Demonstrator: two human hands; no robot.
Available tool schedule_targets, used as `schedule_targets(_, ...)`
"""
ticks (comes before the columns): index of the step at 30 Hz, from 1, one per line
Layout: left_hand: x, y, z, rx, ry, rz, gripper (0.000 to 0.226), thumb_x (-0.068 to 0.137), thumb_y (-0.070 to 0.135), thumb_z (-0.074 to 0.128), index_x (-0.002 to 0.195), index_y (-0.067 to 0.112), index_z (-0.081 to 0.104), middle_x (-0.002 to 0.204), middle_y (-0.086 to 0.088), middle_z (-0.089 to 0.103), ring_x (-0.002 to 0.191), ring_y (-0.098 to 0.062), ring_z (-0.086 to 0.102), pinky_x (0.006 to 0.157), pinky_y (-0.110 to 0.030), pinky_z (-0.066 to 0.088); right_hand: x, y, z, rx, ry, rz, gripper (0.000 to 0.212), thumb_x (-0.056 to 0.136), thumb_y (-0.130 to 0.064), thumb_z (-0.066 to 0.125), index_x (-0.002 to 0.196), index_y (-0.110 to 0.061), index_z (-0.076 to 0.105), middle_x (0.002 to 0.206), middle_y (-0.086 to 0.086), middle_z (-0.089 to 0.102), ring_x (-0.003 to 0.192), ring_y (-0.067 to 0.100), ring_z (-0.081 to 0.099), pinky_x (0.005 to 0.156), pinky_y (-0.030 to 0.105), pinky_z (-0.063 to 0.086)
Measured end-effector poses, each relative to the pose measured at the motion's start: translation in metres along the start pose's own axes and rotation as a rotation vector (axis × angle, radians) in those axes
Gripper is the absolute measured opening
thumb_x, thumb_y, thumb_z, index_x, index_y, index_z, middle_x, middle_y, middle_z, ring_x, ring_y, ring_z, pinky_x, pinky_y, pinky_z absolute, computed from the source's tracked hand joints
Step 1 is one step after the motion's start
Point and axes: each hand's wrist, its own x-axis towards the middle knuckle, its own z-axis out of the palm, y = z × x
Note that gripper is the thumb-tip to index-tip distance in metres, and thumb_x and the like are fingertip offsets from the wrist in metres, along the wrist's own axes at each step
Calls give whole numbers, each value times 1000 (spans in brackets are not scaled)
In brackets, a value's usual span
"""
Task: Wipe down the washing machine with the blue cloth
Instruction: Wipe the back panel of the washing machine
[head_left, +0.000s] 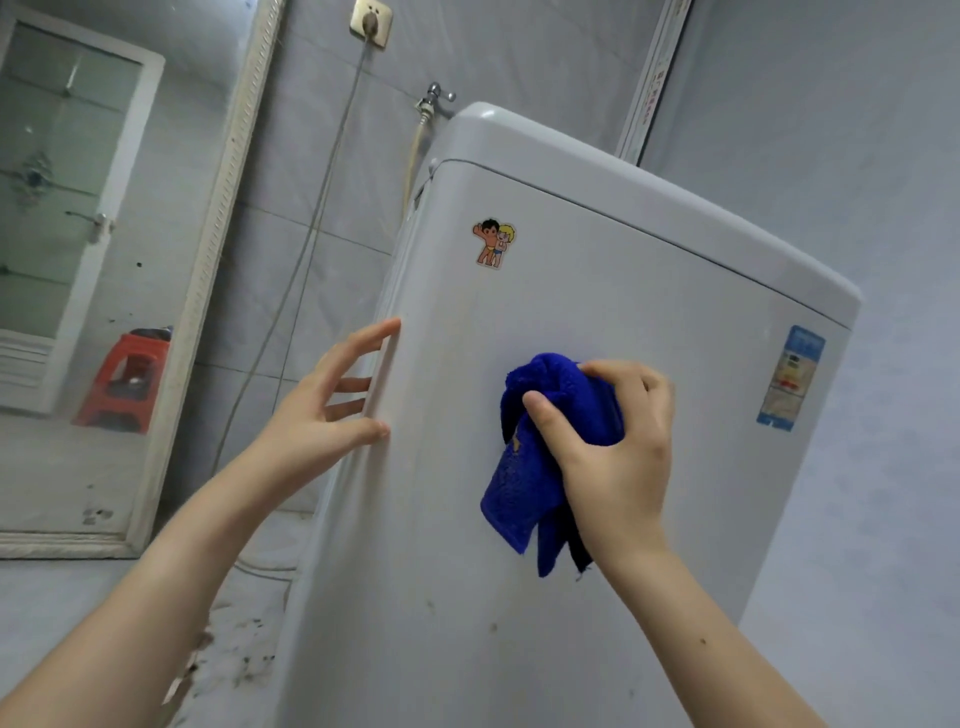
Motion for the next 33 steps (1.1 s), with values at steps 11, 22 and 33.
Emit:
schedule_targets(11,-2,2,0,12,-2,5,82,68,23,66,131,70,42,140,31,44,122,-13,53,91,-25,47,-23,3,41,-359,167,48,47,100,-49,41,144,-35,48,147,18,38,95,36,45,90,45,46)
schedule_targets(22,-4,4,1,40,-7,1,81,72,25,65,128,76,37,140,35,40,120,-2,51,84,-14,44,23,-24,52,-521,204,-76,40,81,-49,67,116,-29,63,134,17,47,95,31,38,80,30,29)
schedule_targets(33,-4,1,2,9,-7,4,81,72,24,65,130,73,40,140,35,42,121,-3,52,87,-15,45,15,3,45,-85,400,-138,55,68,-42,88,110,-12,70,117,1,68,104,20,61,94,28,47)
